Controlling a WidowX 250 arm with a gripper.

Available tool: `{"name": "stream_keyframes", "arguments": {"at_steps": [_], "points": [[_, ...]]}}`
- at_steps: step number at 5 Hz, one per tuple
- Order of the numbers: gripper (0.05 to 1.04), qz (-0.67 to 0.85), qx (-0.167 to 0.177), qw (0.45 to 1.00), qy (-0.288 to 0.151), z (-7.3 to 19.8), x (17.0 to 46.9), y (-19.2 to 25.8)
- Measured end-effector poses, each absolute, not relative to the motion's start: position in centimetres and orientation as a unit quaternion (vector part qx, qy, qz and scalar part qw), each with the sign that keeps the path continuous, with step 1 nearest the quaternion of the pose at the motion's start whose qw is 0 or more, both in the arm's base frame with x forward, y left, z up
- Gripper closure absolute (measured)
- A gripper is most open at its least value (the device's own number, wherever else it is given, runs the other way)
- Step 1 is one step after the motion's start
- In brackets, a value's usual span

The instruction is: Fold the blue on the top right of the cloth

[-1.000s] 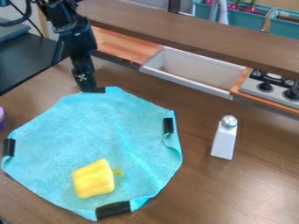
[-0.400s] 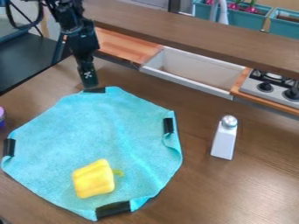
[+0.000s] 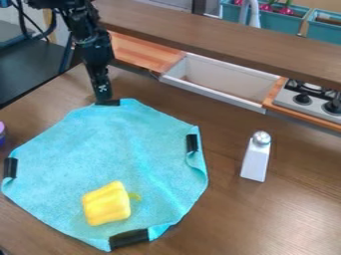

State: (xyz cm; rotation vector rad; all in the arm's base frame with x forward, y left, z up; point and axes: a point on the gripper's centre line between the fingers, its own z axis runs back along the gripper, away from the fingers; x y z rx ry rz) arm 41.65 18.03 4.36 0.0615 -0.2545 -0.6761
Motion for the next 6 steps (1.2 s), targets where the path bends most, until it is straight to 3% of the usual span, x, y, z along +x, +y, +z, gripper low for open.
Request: {"name": "stream_keyframes", "arguments": {"at_steps": [6], "points": [[0.083,-0.339,0.064,0.932,-0.108,1.0,44.8,18.8]]}}
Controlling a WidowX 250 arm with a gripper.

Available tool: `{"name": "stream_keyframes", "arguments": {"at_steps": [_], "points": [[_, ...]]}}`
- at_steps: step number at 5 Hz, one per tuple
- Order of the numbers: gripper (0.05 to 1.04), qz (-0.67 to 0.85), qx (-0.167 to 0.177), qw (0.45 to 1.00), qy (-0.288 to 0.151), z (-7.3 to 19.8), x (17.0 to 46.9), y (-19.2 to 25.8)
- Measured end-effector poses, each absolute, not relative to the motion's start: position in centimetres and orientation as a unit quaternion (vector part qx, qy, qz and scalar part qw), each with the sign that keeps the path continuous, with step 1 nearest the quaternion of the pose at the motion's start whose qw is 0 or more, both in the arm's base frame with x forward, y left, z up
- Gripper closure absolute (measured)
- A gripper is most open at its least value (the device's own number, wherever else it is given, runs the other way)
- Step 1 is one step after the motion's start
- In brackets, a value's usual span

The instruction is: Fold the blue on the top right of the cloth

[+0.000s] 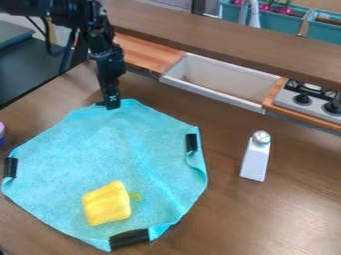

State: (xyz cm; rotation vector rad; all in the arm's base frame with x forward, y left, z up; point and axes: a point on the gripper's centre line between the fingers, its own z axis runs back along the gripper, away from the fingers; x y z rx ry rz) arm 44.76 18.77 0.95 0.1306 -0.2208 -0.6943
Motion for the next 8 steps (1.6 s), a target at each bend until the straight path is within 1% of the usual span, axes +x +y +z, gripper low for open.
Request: {"name": "stream_keyframes", "arguments": {"at_steps": [1,2,3,4,5,6,7,8], "points": [[0.083,-0.341,0.064,0.933,-0.098,0.1,44.8,18.7],[0.083,-0.34,0.067,0.933,-0.097,0.0,44.9,18.6],[0.121,-0.339,0.07,0.933,-0.095,0.0,44.9,18.7],[0.394,-0.34,0.068,0.934,-0.092,-0.6,44.9,18.7],[0.698,-0.341,0.071,0.933,-0.091,-0.6,44.9,18.8],[0.913,-0.343,0.071,0.932,-0.091,-0.6,44.9,18.8],[1.014,-0.348,0.068,0.93,-0.094,-0.7,44.8,18.7],[1.032,-0.356,0.044,0.927,-0.107,-0.4,43.8,17.4]]}}
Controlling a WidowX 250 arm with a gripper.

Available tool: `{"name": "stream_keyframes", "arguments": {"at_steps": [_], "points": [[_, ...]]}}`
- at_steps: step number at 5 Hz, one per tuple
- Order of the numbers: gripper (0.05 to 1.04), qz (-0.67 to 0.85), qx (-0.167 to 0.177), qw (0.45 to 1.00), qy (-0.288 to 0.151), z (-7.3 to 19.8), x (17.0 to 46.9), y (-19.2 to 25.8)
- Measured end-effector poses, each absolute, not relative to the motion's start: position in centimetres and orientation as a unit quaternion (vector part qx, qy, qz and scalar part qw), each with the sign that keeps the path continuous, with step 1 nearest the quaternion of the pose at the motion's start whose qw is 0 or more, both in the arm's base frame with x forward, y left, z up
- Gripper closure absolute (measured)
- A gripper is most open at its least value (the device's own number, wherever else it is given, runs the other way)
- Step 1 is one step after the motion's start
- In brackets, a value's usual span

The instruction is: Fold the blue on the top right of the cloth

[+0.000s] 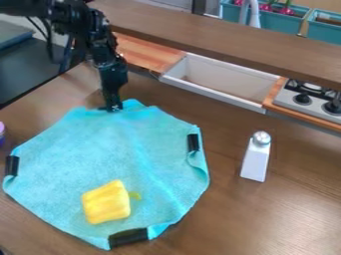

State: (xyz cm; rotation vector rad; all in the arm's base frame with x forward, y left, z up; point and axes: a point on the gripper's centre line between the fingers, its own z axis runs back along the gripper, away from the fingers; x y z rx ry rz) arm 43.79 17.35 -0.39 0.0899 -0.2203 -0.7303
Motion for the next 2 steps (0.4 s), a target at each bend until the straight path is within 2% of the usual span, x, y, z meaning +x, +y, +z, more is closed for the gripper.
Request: {"name": "stream_keyframes", "arguments": {"at_steps": [1,2], "points": [[1.032,-0.372,0.042,0.916,-0.146,3.0,42.7,15.9],[1.032,-0.398,0.045,0.899,-0.178,5.8,40.3,13.8]]}}
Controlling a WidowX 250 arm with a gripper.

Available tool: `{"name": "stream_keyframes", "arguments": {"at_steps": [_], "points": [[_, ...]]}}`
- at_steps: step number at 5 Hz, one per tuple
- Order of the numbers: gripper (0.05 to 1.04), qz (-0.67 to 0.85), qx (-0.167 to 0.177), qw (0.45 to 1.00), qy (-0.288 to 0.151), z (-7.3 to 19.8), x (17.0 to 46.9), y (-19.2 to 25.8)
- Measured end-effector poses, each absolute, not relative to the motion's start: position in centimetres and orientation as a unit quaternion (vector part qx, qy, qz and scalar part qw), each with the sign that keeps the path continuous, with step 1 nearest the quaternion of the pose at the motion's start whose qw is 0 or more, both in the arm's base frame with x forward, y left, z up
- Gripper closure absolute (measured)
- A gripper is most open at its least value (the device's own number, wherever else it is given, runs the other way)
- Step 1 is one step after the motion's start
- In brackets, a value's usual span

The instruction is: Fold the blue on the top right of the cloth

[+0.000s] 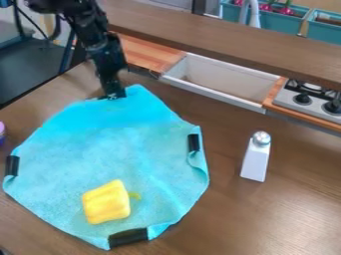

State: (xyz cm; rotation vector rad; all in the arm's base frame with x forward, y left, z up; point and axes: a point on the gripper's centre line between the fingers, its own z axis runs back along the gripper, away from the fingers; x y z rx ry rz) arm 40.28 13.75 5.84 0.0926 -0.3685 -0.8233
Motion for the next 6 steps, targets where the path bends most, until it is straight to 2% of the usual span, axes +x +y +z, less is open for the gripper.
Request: {"name": "stream_keyframes", "arguments": {"at_steps": [1,3,4,6], "points": [[1.032,-0.427,0.047,0.882,-0.194,6.9,38.1,11.4],[1.032,-0.487,0.04,0.849,-0.203,6.8,32.6,7.0],[1.032,-0.511,0.034,0.832,-0.214,7.6,29.9,5.1],[1.033,-0.551,0.027,0.808,-0.208,8.0,25.6,1.8]]}}
